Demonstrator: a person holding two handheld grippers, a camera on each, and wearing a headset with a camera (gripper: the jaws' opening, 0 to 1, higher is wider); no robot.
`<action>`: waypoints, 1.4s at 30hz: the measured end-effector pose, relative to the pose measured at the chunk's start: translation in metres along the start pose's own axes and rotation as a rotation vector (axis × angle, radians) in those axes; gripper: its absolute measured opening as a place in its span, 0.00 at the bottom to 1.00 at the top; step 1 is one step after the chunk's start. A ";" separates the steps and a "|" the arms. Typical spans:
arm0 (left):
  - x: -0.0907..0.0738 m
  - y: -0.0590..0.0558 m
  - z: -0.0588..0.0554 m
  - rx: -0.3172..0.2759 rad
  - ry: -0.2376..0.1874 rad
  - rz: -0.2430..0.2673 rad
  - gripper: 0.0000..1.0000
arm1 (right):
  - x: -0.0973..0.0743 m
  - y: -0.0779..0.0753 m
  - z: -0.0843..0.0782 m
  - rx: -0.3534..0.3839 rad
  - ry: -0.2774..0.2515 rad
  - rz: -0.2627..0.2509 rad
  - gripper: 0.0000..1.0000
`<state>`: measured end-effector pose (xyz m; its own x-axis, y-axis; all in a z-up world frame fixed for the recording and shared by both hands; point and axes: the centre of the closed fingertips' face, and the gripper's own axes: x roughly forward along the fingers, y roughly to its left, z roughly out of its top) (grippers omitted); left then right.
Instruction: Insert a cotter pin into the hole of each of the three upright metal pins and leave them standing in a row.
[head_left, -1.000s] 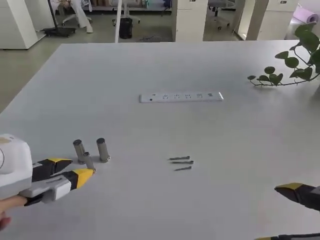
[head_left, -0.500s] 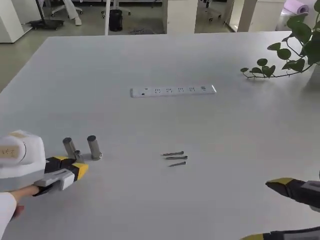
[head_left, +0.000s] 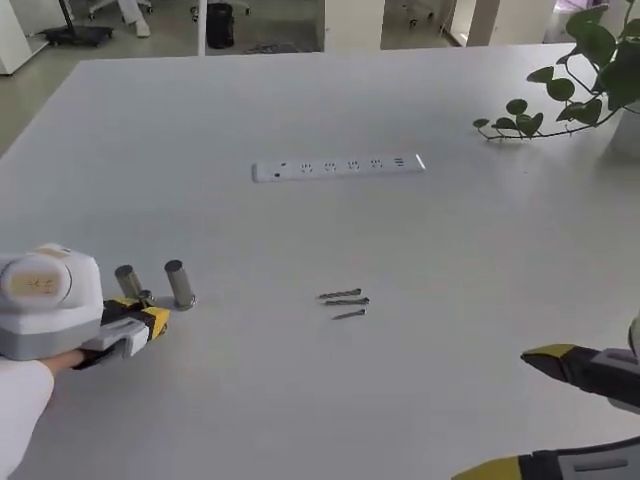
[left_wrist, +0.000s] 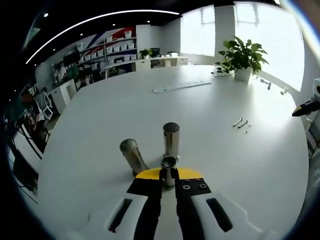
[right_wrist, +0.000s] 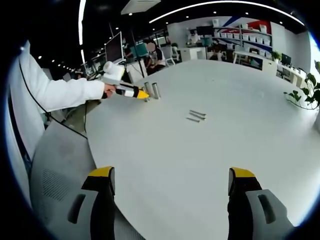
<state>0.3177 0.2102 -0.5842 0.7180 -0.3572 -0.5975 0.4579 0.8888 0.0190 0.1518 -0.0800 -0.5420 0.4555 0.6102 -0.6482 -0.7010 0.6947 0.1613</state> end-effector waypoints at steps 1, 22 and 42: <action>-0.001 -0.001 0.000 0.004 0.001 0.002 0.07 | 0.000 0.001 0.000 -0.001 -0.001 0.002 0.92; -0.049 -0.034 0.034 -0.014 -0.107 -0.038 0.07 | -0.003 0.002 0.000 -0.003 -0.027 -0.013 0.92; -0.055 -0.105 0.005 0.002 -0.058 -0.102 0.07 | -0.006 0.006 0.012 -0.027 -0.077 -0.007 0.91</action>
<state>0.2332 0.1354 -0.5491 0.6965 -0.4622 -0.5488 0.5314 0.8462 -0.0383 0.1513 -0.0746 -0.5277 0.5004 0.6336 -0.5900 -0.7120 0.6889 0.1359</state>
